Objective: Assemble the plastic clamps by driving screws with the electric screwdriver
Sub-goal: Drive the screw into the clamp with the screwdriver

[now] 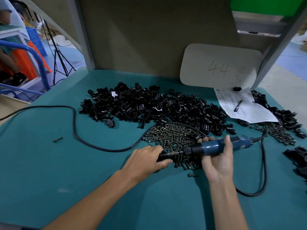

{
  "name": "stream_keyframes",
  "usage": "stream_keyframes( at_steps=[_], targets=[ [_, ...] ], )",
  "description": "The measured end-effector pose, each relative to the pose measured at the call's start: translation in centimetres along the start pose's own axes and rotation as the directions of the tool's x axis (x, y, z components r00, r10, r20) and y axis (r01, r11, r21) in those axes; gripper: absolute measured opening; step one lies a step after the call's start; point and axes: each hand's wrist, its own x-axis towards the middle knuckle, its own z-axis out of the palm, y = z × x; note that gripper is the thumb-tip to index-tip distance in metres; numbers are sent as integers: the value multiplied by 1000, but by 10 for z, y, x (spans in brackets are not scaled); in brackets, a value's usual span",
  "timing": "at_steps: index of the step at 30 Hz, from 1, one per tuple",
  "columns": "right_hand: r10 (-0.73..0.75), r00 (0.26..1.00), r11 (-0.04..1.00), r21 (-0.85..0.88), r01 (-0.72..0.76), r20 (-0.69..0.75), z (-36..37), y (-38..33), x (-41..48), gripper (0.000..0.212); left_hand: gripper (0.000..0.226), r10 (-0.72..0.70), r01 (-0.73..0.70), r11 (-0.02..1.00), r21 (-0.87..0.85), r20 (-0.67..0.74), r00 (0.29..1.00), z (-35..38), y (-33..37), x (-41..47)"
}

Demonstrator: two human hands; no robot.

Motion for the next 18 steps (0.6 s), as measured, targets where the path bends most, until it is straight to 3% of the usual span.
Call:
stream_keyframes(
  at_steps=[9, 12, 14, 16, 18],
  targets=[
    [-59, 998, 995, -80, 56, -37, 3, -22, -2, 49, 50, -28, 21, 998, -66, -107, 994, -1, -2, -4],
    [-123, 987, 953, -290, 88, -104, -3, -54, -2, 46, 46, -25, -4, 991, -131, -223, 974, 1, -3, -7],
    [-155, 976, 797, -603, 31, -156, -13, -65, -8, 40, 45, -54, 15, 989, -149, -261, 964, 0, -2, -3],
    [-226, 959, 512, -859, -31, -169, -23, -67, -17, 39, 48, -111, 64, 981, -185, -259, 960, 0, -1, 3],
    [-295, 947, 195, -978, -70, -127, -26, -66, -26, 40, 47, -172, 101, 962, -255, -274, 946, 0, 1, 8]
  ],
)
